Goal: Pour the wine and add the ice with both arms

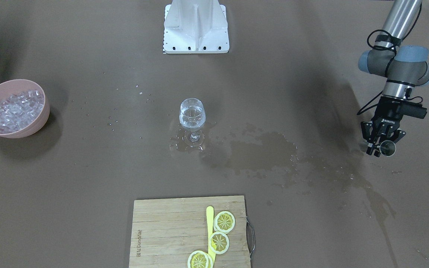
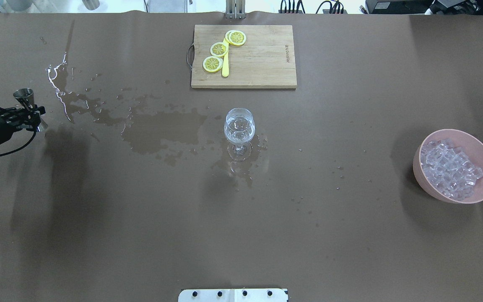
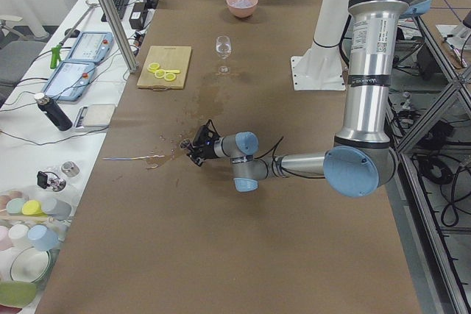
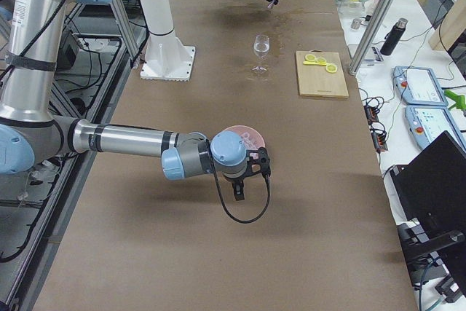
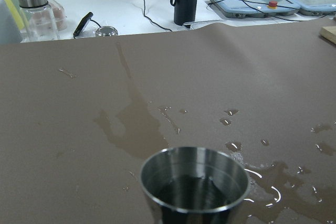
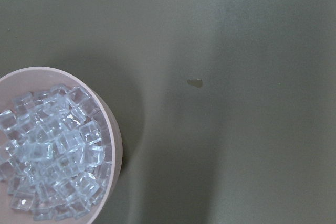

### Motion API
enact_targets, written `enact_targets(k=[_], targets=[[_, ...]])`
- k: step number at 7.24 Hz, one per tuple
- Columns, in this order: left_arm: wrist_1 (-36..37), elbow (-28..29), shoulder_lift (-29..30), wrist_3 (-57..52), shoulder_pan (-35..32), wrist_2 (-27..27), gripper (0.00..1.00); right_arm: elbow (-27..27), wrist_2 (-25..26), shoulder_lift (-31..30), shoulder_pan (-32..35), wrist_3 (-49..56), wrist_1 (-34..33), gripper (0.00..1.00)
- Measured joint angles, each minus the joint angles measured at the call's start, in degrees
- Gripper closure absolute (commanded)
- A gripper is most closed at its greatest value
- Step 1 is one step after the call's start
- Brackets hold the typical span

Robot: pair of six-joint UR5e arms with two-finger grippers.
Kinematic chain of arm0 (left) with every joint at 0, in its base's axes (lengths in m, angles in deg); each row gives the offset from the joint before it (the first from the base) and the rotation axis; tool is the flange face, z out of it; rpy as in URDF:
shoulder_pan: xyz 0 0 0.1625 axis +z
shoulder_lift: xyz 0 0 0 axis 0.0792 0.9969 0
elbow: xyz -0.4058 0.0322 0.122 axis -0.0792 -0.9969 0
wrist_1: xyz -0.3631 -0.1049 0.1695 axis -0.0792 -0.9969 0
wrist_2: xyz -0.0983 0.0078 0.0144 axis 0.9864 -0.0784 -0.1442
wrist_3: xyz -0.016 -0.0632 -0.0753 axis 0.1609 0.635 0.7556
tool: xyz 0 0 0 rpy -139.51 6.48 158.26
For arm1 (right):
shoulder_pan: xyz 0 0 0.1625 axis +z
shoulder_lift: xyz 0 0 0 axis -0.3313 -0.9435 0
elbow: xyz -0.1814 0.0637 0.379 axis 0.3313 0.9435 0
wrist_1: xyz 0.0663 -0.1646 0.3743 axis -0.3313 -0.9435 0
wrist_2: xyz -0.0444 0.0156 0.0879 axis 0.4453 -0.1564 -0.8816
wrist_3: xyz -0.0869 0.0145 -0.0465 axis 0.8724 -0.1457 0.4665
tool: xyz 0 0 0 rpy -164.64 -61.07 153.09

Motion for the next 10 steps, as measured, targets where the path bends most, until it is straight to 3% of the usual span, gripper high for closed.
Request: enact_targets(k=[6, 10], targets=[[0.2, -12.6, 0.9, -0.2, 0.3, 0.3, 1.00, -0.1, 0.2, 0.8, 0.0, 0.1, 0.2, 0.00], [3.1, -17.4, 4.7, -1.3, 0.6, 6.4, 1.00, -1.0, 0.4, 1.5, 0.0, -0.2, 0.3, 0.00]])
